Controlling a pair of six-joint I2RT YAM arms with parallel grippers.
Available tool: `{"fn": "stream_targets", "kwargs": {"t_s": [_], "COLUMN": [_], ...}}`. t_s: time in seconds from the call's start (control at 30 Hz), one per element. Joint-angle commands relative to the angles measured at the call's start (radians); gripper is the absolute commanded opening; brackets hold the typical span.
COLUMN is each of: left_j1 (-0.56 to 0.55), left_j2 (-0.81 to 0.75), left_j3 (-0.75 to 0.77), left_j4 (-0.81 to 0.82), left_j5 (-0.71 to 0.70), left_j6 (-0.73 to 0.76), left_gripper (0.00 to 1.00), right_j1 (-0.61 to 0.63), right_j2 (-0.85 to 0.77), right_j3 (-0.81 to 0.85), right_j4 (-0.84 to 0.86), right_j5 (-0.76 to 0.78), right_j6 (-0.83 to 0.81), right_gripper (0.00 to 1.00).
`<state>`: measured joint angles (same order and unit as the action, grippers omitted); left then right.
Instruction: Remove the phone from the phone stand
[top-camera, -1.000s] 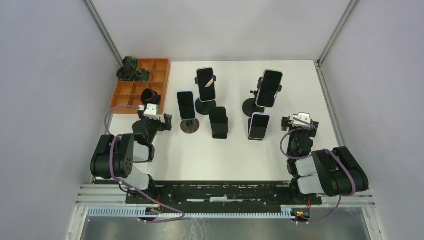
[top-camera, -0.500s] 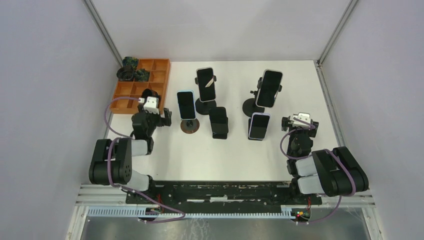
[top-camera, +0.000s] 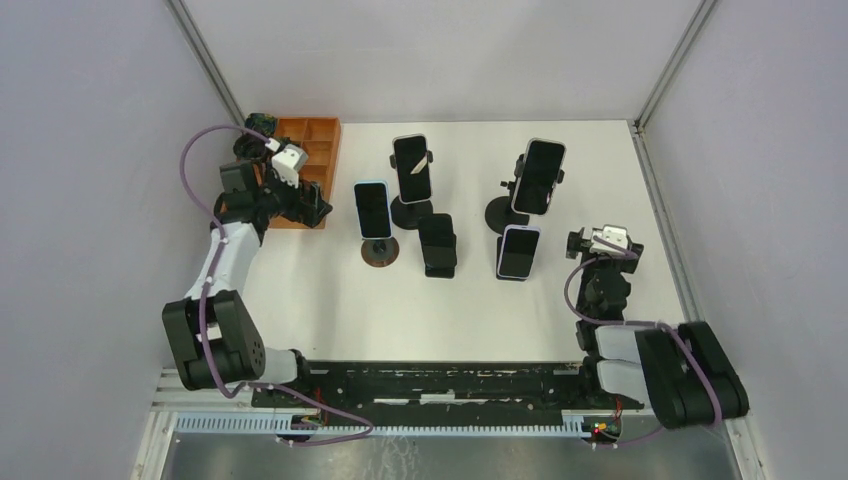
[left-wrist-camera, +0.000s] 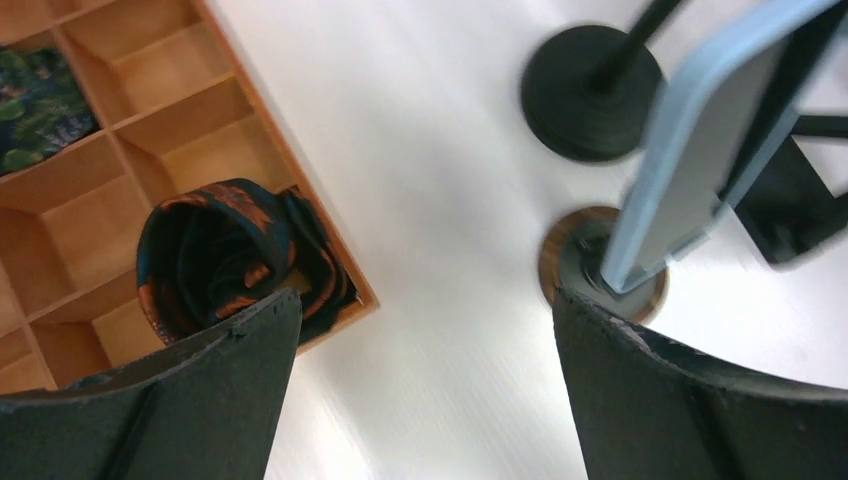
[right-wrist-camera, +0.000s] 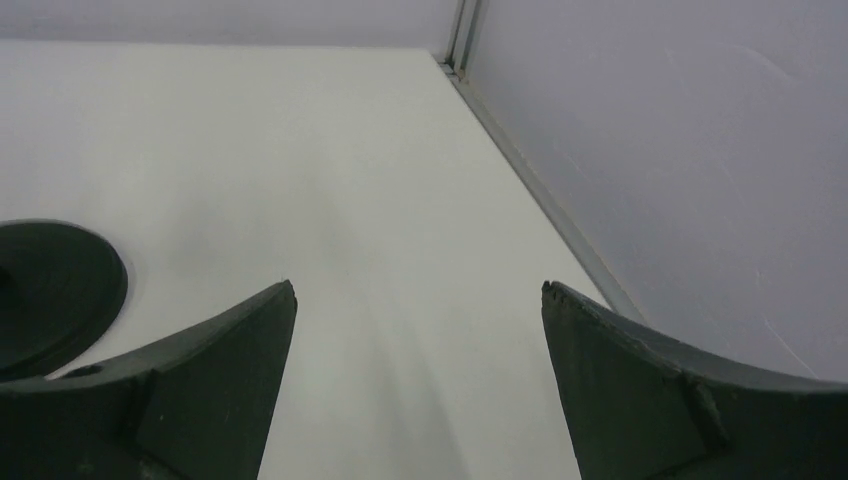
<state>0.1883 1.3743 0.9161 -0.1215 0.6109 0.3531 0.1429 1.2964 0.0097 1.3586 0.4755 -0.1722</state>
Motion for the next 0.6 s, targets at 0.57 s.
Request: {"fn": "stream_targets", "kwargs": {"t_s": [0.57], "left_j1": [0.019], "left_j2": [0.305], "left_j3": [0.346], "left_j4": [-0.826], "left_j5": [0.658], "left_j6": [0.581], "left_gripper": [1.0], "right_j1": [0.011], "right_j2": [-0.853], "right_j3": [0.176], "right_j4": [-1.217], "right_j5": [-0.287], "right_j6": [0.506], "right_gripper": [0.98]}}
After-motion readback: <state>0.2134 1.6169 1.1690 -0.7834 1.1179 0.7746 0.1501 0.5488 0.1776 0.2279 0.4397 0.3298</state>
